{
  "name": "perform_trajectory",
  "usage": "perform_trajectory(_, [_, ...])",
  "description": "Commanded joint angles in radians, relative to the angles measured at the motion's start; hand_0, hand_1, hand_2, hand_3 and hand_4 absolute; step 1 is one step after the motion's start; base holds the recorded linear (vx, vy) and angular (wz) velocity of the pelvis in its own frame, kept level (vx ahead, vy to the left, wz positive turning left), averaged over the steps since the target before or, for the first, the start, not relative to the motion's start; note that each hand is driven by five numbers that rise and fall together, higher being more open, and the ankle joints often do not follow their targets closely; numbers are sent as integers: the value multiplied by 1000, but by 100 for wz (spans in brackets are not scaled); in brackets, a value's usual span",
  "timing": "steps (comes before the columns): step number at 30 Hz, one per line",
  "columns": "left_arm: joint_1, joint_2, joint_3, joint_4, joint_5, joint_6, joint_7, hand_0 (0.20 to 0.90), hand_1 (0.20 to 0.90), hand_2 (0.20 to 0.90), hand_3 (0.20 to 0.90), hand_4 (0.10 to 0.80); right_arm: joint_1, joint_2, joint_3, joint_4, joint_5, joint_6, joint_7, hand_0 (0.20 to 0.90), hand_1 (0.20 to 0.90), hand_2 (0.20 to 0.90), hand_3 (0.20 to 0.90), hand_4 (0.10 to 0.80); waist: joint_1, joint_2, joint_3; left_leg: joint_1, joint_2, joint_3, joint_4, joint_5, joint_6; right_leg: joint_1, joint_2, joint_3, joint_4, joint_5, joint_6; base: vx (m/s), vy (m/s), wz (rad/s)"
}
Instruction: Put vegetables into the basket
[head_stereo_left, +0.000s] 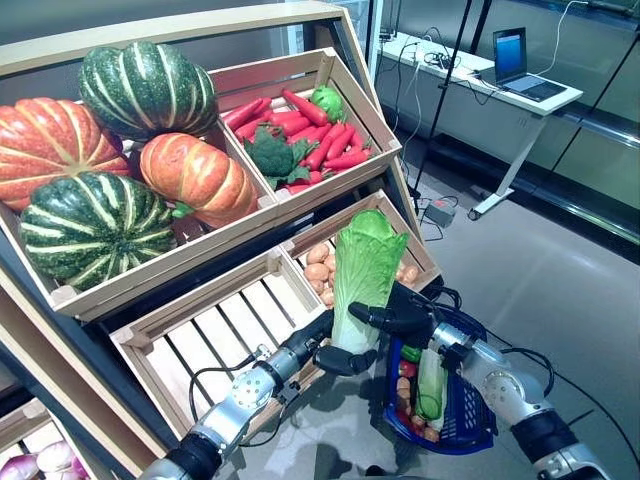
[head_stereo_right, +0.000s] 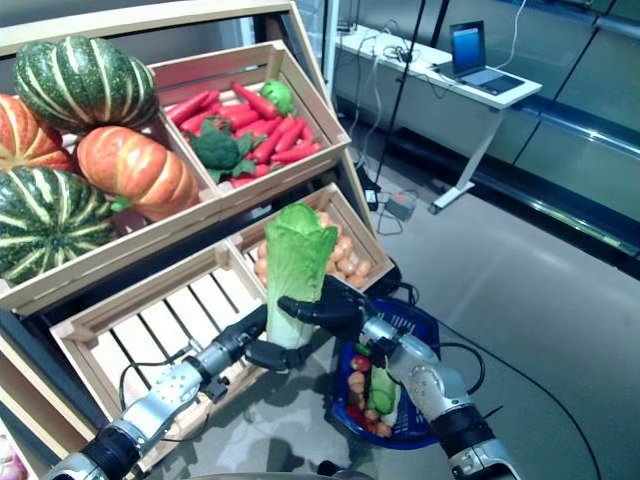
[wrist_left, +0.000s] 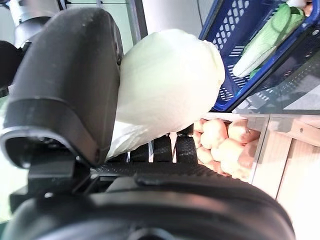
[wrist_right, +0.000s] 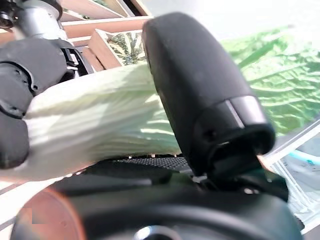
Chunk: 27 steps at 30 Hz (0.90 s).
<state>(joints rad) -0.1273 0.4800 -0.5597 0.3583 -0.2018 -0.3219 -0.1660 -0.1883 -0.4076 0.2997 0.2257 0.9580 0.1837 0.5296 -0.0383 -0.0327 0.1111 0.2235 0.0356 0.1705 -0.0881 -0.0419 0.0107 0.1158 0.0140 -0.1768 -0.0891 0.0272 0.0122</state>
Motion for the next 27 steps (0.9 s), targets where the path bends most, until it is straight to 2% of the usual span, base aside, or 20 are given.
perform_trajectory(1, [-184, -51, 4, -133, -6, -198, -2, 300, 300, 300, 300, 400, -75, 92, -73, -12, 110, -126, -41, 300, 300, 300, 300, 400, -6, -28, -24, -29, 0, -4, 1, -21, 15, 76, -28, 15, 2, -58, 1, 0, 0, 0])
perform_trajectory(7, [-180, -61, -26, -131, -6, -186, -24, 300, 300, 300, 300, 400, -99, 115, -96, -18, 117, -166, -51, 300, 300, 300, 300, 400, -9, -22, -24, -29, -1, 1, 1, -25, 16, 74, -29, 18, 2, -62, 2, 0, 0, 0])
perform_trajectory(16, [-172, -68, -57, -117, 6, -172, -28, 300, 300, 300, 300, 400, -109, 114, -116, -26, 112, -173, -54, 300, 300, 300, 300, 400, -14, -19, -30, -31, 0, 9, 1, -28, 18, 69, -29, 25, 2, -62, 4, 0, 0, 0])
perform_trajectory(17, [-172, -68, -59, -112, 3, -168, -24, 455, 455, 455, 455, 504, -110, 114, -117, -25, 110, -175, -52, 300, 300, 300, 300, 400, -14, -19, -29, -31, 0, 10, 1, -28, 18, 68, -29, 25, 2, -62, 4, 0, 0, 0])
perform_trajectory(18, [-170, -69, -58, -105, -2, -154, -18, 900, 900, 900, 900, 800, -109, 113, -121, -24, 108, -176, -52, 300, 300, 300, 300, 400, -15, -19, -30, -30, 1, 12, 1, -28, 18, 69, -30, 25, 2, -62, 4, 0, 0, 0])
perform_trajectory(24, [-121, -68, -13, -62, -14, -160, 23, 900, 900, 900, 900, 800, -70, 94, -160, -14, 120, -170, -82, 300, 300, 300, 300, 400, -19, -20, -33, -33, 5, 23, 1, -28, 16, 64, -29, 30, 2, -59, 5, 6, 1, 0])
perform_trajectory(27, [-91, -53, 20, -48, 46, -167, 72, 900, 900, 900, 900, 800, -22, 82, -190, -8, 120, -177, -95, 300, 300, 300, 300, 400, -23, -21, -30, -36, 8, 29, 1, -25, 17, 58, -28, 33, 2, -55, 5, 0, 0, 0])
